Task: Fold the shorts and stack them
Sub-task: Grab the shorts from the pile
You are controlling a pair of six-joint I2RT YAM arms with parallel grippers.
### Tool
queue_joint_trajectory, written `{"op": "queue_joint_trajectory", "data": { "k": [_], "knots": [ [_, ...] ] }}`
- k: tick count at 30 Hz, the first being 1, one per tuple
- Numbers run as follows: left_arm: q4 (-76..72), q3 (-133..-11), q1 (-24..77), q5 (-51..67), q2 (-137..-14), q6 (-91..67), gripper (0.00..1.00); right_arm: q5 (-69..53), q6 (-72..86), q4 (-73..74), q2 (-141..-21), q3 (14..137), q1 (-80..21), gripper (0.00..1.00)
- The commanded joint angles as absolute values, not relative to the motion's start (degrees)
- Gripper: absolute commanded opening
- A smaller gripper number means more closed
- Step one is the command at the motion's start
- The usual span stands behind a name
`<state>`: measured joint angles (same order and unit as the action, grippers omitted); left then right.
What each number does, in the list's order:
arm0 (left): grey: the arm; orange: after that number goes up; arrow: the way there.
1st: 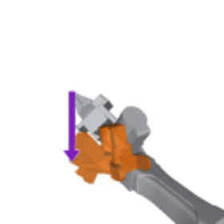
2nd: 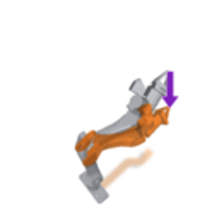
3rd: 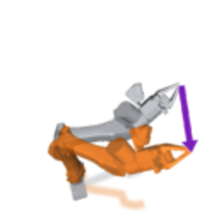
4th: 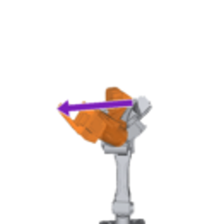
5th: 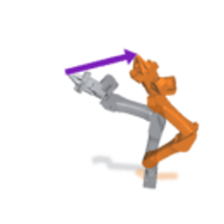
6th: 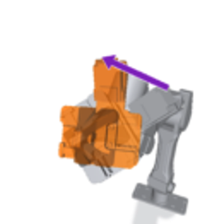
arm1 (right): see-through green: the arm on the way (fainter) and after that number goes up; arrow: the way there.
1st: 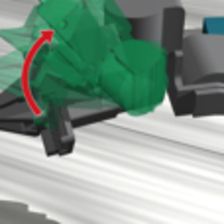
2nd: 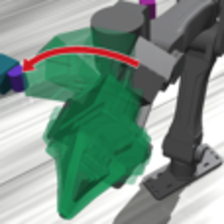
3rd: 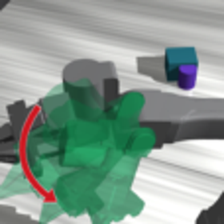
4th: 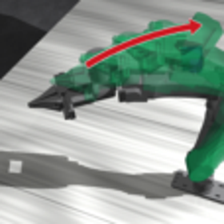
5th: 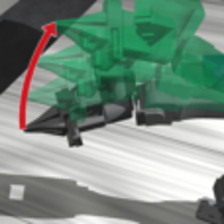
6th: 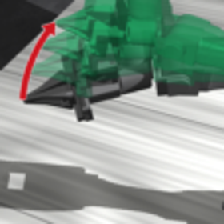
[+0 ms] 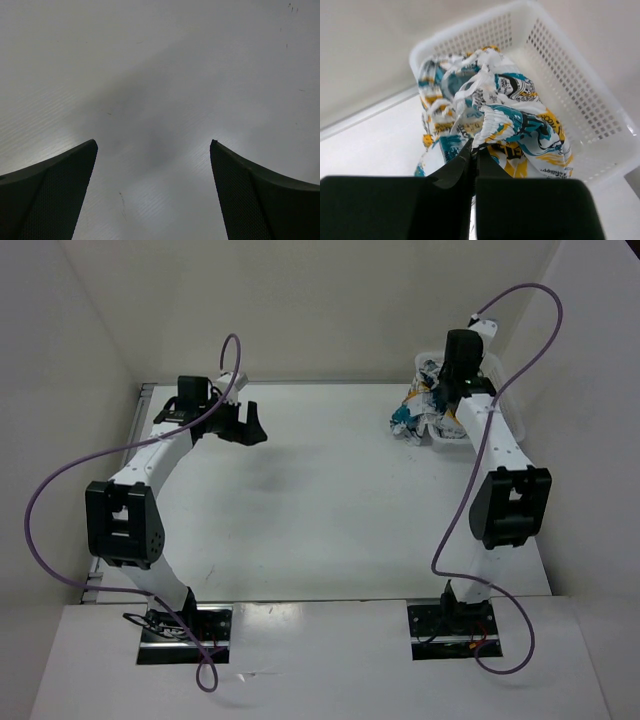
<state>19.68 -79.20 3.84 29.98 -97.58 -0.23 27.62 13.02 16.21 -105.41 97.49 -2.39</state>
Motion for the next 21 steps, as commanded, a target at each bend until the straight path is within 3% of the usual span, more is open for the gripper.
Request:
{"op": "queue_joint_trajectory", "data": {
  "k": [1, 7, 11, 21],
  "knots": [
    [17.75, -80.78, 3.87, 32.08, -94.31, 0.00, 1.00, 29.63, 12.58, 14.60, -98.62, 98.09, -3.69, 0.00],
    [17.14, -79.63, 3.87, 32.61, -91.94, 0.00, 1.00, 25.24, -5.42, -3.39, -86.17, 91.94, -13.08, 0.00],
    [16.61, -78.49, 3.87, 32.09, -90.01, 0.00, 1.00, 20.93, -14.23, -14.05, -82.45, 94.99, -18.97, 0.00],
    [14.94, -72.87, -1.13, 22.61, -82.19, 0.00, 1.00, 12.15, -2.30, 0.43, -90.78, 114.07, -29.36, 0.00]
  ]
}}
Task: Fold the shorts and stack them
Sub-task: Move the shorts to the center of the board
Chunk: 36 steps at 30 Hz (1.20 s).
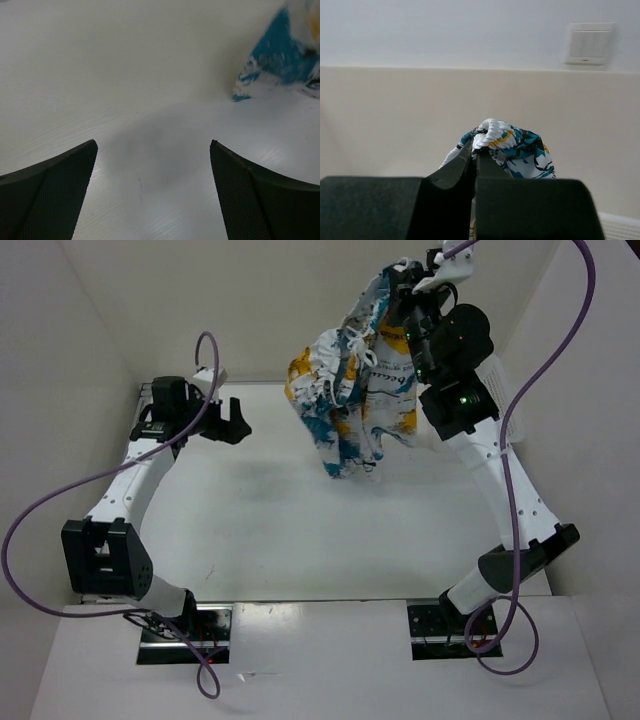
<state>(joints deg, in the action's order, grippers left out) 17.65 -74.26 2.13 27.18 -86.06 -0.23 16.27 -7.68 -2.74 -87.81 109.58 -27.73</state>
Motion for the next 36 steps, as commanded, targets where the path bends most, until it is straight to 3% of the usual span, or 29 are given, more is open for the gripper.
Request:
{"op": "queue_joint_trajectory", "data": {
  "k": [1, 4, 5, 6, 8, 9, 11, 14, 17, 22, 23, 28, 29, 36],
  "knots": [
    [14.94, -72.86, -2.01, 21.98, -81.48, 0.00, 1.00, 11.17, 1.20, 2.70, -91.31, 114.69, -29.96, 0.00],
    [14.94, -70.77, -3.95, 20.66, -78.85, 0.00, 1.00, 10.02, 7.97, 7.27, -94.04, 115.84, -29.97, 0.02],
    [14.94, -70.14, -4.83, 20.65, -77.62, 0.00, 1.00, 9.32, 9.48, 7.82, -94.83, 114.45, -28.23, 0.10],
    [14.94, -69.53, -4.83, 20.05, -77.09, 0.00, 1.00, 7.84, 10.71, 7.82, -94.83, 112.69, -27.17, 0.28],
    [14.94, -68.30, -5.36, 19.43, -76.55, 0.00, 1.00, 6.69, 13.17, 7.82, -95.97, 107.17, -24.54, 0.55],
    [15.55, -67.07, -5.36, 19.42, -75.77, 0.00, 1.00, 3.37, 13.71, 8.52, -99.02, 106.44, -20.61, 0.87],
    [15.56, -66.53, -5.36, 19.42, -75.06, 0.00, 1.00, 2.11, 15.46, 16.46, -105.00, 109.39, -16.46, 0.97],
    [17.75, -65.83, -5.36, 19.42, -75.06, 0.00, 1.00, -3.06, 6.22, 19.07, -109.60, 107.25, -13.71, 0.99],
    [18.81, -64.00, -5.36, 19.42, -74.53, 0.00, 1.00, -5.27, -0.34, 20.29, -104.43, 103.03, -19.94, 0.99],
    [19.34, -62.14, -4.67, 20.83, -74.53, 0.00, 1.00, -8.80, -2.11, 22.76, -99.06, 88.82, -20.83, 0.99],
    [19.34, -62.14, -4.14, 20.83, -75.14, 0.00, 1.00, -8.09, -2.11, 22.76, -99.05, 86.33, -20.83, 0.91],
    [19.34, -62.14, -2.90, 22.14, -76.28, 0.00, 1.00, -8.70, 4.54, 20.93, -100.19, 78.40, -16.54, 0.76],
    [19.34, -62.14, -2.90, 22.15, -76.29, 0.00, 1.00, -8.70, 5.88, 20.31, -101.94, 78.40, -16.52, 0.69],
    [21.09, -60.21, -2.29, 28.03, -76.29, 0.00, 1.00, -13.71, 11.77, 17.67, -110.81, 80.68, -15.73, 0.64]
  ]
}}
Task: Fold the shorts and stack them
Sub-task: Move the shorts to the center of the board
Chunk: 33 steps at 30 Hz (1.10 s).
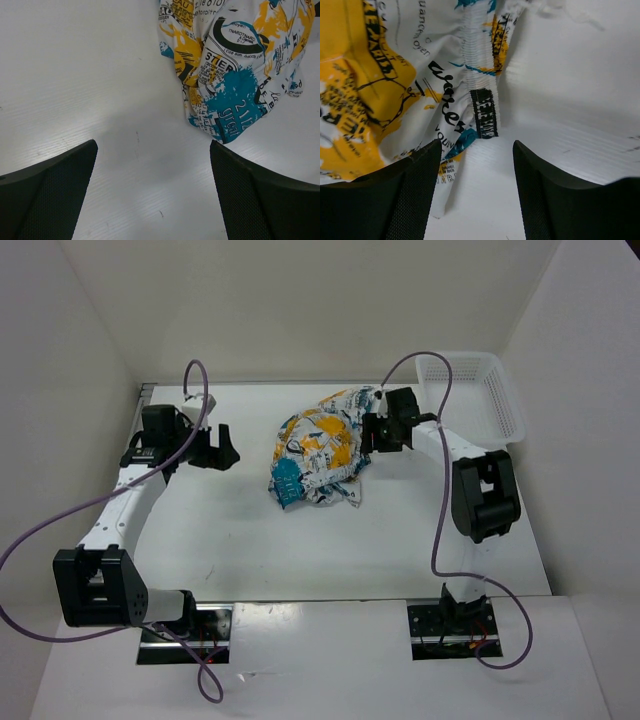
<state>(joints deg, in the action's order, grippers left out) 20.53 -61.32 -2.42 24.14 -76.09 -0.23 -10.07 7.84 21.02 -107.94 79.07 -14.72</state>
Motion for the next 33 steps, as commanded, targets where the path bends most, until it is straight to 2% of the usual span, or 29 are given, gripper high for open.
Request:
{"op": "queue_joint_trajectory", "data": {
  "k": [1, 12, 16, 17, 19, 21, 23, 26, 29, 33],
  "knots": [
    [21.09, -59.60, -2.29, 28.04, -75.77, 0.00, 1.00, -13.71, 12.30, 17.67, -111.70, 81.38, -15.73, 0.64],
    [21.62, -58.54, -2.29, 29.27, -77.60, 0.00, 1.00, -10.20, 16.96, 15.91, -118.64, 80.68, -15.73, 0.62],
    [22.23, -58.54, -2.29, 29.79, -77.61, 0.00, 1.00, -7.13, 13.11, 14.68, -119.36, 82.87, -15.73, 0.22],
    [22.85, -58.54, -2.29, 30.58, -77.61, 0.00, 1.00, -5.81, 11.79, 14.68, -119.36, 83.40, -15.73, 0.07],
    [24.68, -58.54, -2.29, 33.74, -77.61, 0.00, 1.00, -4.93, 7.75, 14.68, -118.14, 85.16, -15.73, 0.00],
    [26.18, -57.92, -1.07, 35.94, -77.61, 0.00, 1.00, -4.92, 5.46, 15.20, -116.46, 87.36, -15.73, 0.00],
    [27.25, -57.14, 1.74, 32.89, -78.13, 0.00, 1.00, -5.44, 3.52, 16.61, -113.31, 89.98, -15.73, 0.00],
    [28.04, -56.60, 11.92, 21.04, -80.15, 0.00, 1.00, -7.55, 1.41, 18.63, -108.39, 92.80, -15.73, 0.00],
    [21.20, -56.07, 20.64, 10.74, -83.40, 0.00, 1.00, -9.75, 1.41, 19.42, -104.69, 94.65, -15.73, 0.00],
    [10.49, -59.31, 23.03, 9.40, -90.25, 0.00, 1.00, -12.21, 3.86, 20.48, -98.72, 94.66, -16.25, 0.00]
  ]
}}
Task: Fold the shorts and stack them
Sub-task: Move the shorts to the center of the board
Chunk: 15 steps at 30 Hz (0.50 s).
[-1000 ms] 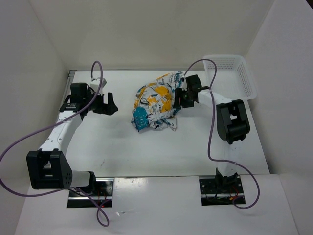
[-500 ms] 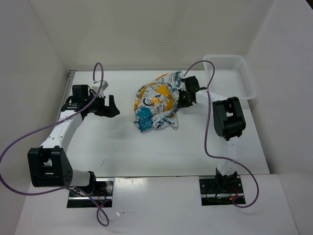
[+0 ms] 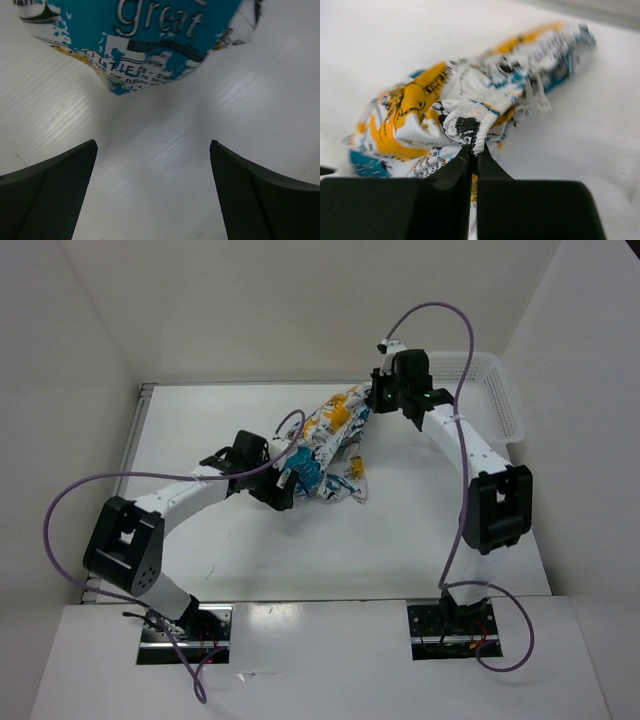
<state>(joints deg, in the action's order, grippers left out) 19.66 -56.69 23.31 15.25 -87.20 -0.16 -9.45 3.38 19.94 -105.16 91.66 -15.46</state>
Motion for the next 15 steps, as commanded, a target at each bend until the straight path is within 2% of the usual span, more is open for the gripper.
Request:
{"op": "queue_joint_trajectory", "data": {
  "k": [1, 4, 8, 15],
  "knots": [
    [9.33, -59.94, 23.64, 9.40, -91.13, 0.00, 1.00, -13.00, 4.56, 20.48, -98.01, 93.96, -16.26, 0.00],
    [4.84, -59.94, 24.96, 10.72, -93.16, 0.00, 1.00, -14.23, 7.11, 21.09, -96.33, 92.82, -16.26, 0.00],
    [-6.90, -55.64, 28.56, 2.31, -95.18, 0.00, 1.00, -14.77, 8.17, 21.09, -95.63, 93.51, -16.26, 0.00],
    [-11.69, -55.63, 30.40, 8.89, -96.59, 0.00, 1.00, -15.91, 8.70, 21.09, -95.10, 95.27, -16.26, 0.00]
  ]
}}
